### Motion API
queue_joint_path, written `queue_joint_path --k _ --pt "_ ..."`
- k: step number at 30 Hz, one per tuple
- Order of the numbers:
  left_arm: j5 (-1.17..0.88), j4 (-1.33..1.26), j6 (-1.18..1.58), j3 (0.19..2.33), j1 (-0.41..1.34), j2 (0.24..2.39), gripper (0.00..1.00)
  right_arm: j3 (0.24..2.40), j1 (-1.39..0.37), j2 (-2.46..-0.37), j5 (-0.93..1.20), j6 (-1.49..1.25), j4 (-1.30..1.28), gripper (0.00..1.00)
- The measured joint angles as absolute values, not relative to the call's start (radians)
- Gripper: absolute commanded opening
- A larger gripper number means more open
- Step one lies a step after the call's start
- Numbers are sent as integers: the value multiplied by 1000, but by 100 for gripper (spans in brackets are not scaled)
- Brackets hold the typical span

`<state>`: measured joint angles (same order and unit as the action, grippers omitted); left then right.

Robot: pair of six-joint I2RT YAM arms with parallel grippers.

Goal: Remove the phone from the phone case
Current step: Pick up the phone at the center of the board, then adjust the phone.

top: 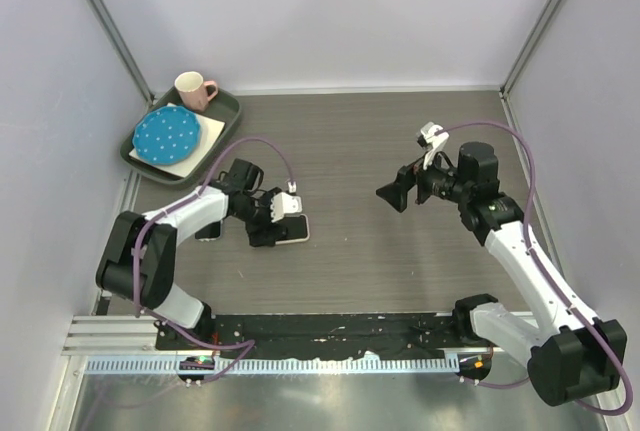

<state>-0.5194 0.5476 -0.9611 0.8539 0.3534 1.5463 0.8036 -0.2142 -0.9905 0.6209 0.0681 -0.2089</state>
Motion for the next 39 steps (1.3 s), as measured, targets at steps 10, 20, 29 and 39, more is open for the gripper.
queue_joint_path --k 10,20,29,39 --pt "-525 466 -911 830 440 1482 0 752 -228 -1018 710 22 -168 100" --pt "-546 395 -840 832 500 1387 0 742 -260 -1084 756 -27 -131 100" --pt "-538 391 -781 878 579 1377 0 739 -294 -1164 805 -96 -76 99" --pt "-532 396 -709 943 609 1377 0 709 -319 -1229 844 -161 -25 95"
